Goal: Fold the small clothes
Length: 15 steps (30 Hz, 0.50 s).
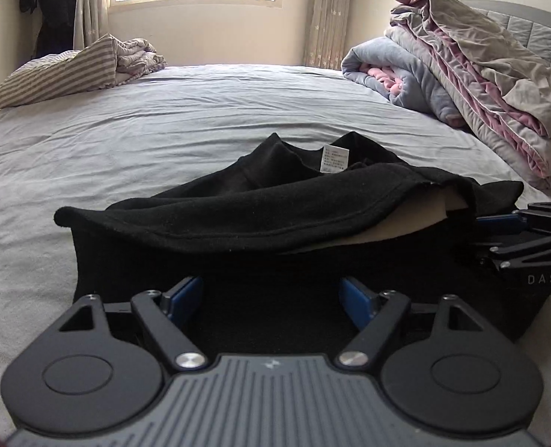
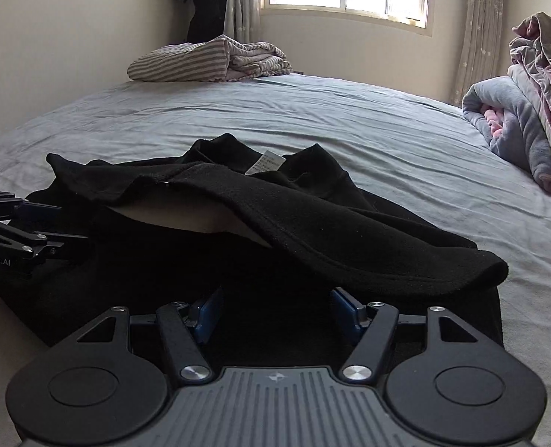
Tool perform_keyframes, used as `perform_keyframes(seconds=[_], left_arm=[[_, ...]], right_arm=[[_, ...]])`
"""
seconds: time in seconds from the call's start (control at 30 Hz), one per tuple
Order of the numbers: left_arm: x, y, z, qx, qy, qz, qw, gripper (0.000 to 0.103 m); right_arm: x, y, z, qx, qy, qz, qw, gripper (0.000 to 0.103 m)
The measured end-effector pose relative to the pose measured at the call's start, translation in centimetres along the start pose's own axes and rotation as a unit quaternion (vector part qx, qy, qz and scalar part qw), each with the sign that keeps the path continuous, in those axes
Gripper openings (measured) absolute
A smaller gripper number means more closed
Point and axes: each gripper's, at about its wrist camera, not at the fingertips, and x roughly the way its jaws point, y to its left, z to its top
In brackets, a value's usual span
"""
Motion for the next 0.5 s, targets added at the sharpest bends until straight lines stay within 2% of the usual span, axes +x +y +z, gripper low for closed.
perform_keyframes(seconds=[0.17,0.33,0.5], left_arm=[[2.8,0.5,3.0,0.025,-0.014,0.053,0.9982,0.079],[4.8,3.6,5.1,-0.029,-0.027,0.115,0.9926,0.079],[3.7,6.7,5.4,-0.077,-0.045,0.154,0.9841,0.080]], right_arm=[[2.5,-0.6,3.6,0.012,-0.007,-0.020,1.000,0.064],[4.6,-2.5,6.3,0.021,-0.026,-0.057,0.998,0.061],[4.2,-5.3,7.3,0.050,-0.058,-0.092,0.993,0.062]])
